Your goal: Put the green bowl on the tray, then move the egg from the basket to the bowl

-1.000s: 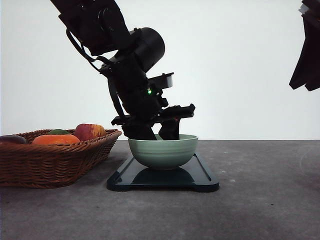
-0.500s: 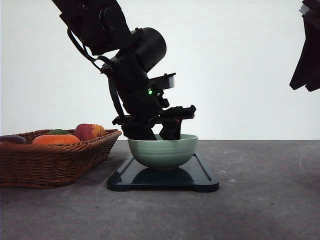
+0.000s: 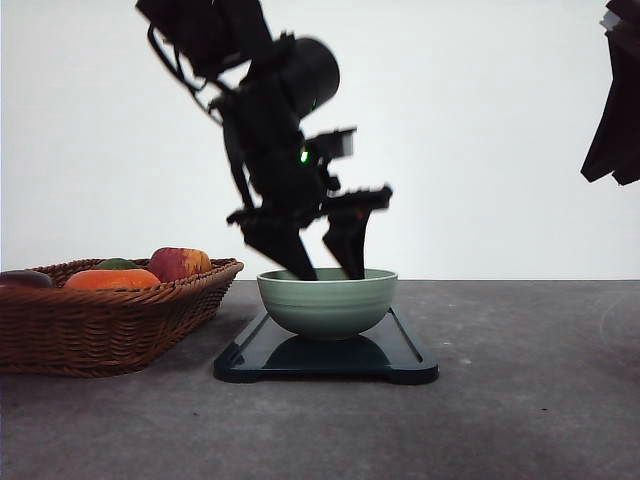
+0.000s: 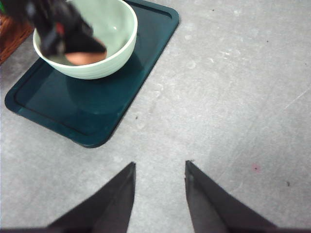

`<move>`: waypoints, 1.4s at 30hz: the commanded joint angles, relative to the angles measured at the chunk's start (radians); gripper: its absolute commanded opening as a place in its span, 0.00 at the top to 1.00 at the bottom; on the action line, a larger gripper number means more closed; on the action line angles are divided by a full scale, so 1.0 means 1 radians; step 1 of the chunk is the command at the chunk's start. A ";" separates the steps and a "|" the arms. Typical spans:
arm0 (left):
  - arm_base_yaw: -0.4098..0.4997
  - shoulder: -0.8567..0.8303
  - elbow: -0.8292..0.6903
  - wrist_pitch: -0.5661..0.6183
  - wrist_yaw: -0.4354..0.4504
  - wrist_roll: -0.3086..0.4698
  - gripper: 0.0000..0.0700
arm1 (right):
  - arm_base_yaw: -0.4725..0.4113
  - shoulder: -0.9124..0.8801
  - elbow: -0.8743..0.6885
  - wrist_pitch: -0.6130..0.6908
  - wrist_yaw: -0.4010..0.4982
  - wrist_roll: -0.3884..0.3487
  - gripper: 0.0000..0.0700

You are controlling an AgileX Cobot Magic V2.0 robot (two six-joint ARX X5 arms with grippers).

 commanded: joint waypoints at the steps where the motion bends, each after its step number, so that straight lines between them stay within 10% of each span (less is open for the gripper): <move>1: -0.010 0.018 0.060 -0.048 -0.006 0.010 0.47 | 0.005 0.008 0.002 0.006 0.000 0.010 0.72; 14: 0.014 -0.108 0.147 -0.308 0.095 -0.015 0.48 | 0.005 0.008 0.002 0.005 0.000 0.010 0.72; 27: 0.125 -0.707 -0.607 0.088 0.093 -0.155 0.49 | 0.005 0.008 0.002 0.002 0.000 0.010 0.72; 42: 0.232 -1.224 -0.918 -0.019 0.048 -0.205 0.50 | 0.007 0.008 0.002 0.036 -0.074 -0.027 0.71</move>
